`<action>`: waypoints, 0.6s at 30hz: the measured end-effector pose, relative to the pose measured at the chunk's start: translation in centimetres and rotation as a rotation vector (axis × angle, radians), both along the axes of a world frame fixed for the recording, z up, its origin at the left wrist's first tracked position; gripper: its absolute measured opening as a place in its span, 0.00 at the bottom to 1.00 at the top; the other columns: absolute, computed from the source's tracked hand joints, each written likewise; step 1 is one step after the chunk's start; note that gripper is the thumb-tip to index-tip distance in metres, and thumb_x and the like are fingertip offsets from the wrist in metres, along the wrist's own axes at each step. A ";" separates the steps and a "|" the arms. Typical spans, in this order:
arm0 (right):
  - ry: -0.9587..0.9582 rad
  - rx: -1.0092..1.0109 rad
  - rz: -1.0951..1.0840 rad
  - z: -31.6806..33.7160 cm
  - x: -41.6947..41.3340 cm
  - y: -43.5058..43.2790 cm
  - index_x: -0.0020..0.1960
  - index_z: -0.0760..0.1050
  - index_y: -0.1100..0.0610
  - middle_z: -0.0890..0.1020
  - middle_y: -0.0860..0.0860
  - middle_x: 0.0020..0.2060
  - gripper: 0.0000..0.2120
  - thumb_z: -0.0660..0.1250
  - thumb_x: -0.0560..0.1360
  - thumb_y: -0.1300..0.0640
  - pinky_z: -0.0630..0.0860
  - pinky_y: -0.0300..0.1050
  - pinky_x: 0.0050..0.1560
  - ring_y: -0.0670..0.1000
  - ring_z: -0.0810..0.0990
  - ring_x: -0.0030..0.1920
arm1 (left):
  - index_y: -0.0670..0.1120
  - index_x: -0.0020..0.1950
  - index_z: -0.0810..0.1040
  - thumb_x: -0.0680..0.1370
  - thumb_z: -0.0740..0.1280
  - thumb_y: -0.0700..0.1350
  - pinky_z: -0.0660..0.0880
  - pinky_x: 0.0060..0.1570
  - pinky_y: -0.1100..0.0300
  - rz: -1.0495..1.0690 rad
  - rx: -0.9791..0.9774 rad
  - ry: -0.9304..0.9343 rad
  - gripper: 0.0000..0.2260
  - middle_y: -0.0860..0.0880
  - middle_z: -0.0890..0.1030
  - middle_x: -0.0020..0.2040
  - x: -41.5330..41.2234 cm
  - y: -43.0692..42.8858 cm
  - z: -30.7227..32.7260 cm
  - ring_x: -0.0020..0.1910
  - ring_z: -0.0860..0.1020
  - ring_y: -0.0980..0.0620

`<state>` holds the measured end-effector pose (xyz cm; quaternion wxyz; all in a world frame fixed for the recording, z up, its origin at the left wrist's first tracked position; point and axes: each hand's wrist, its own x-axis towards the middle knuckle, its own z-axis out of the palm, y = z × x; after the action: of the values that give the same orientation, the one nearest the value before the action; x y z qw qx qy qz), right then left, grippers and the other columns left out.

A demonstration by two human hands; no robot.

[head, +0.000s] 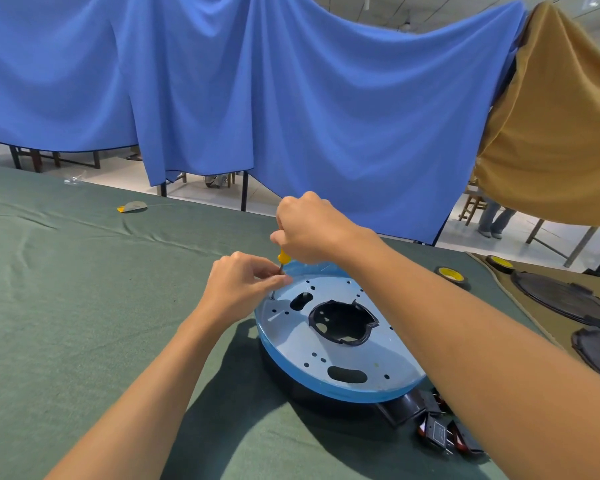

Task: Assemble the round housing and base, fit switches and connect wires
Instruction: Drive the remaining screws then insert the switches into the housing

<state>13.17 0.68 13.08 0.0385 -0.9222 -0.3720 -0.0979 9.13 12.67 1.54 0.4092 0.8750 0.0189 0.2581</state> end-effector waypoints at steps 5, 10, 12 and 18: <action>-0.001 -0.049 -0.023 -0.1 -0.1 0.1 0.34 0.56 0.53 0.61 0.51 0.35 0.20 0.60 0.81 0.51 0.57 0.45 0.29 0.50 0.60 0.32 | 0.49 0.41 0.88 0.71 0.77 0.47 0.77 0.48 0.48 0.049 -0.045 -0.013 0.03 0.51 0.85 0.35 0.2 -0.2 0.0 0.40 0.83 0.47; 0.016 -0.117 0.104 0.6 -0.1 0.3 0.47 0.73 0.57 0.73 0.53 0.43 0.08 0.66 0.77 0.52 0.71 0.48 0.35 0.55 0.75 0.43 | 0.46 0.40 0.87 0.73 0.76 0.47 0.70 0.39 0.53 0.033 -0.001 0.019 0.05 0.42 0.83 0.33 0.1 0.1 0.2 0.31 0.69 0.44; 0.018 -0.107 0.141 0.9 -0.1 0.3 0.48 0.74 0.56 0.73 0.52 0.43 0.03 0.67 0.76 0.58 0.72 0.46 0.34 0.54 0.77 0.43 | 0.46 0.41 0.87 0.74 0.75 0.47 0.72 0.41 0.51 0.021 -0.008 0.038 0.05 0.42 0.83 0.35 0.1 0.4 0.2 0.32 0.70 0.45; 0.022 -0.065 0.068 0.6 -0.4 1.0 0.34 0.65 0.56 0.71 0.53 0.34 0.12 0.63 0.74 0.64 0.65 0.42 0.28 0.54 0.75 0.34 | 0.46 0.39 0.87 0.73 0.75 0.47 0.74 0.41 0.51 0.006 -0.067 0.024 0.06 0.42 0.83 0.36 0.4 0.4 -0.3 0.33 0.71 0.54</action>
<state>12.78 1.65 13.72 0.0161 -0.9107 -0.4059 -0.0744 9.50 13.11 1.24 0.4373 0.8638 0.0350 0.2478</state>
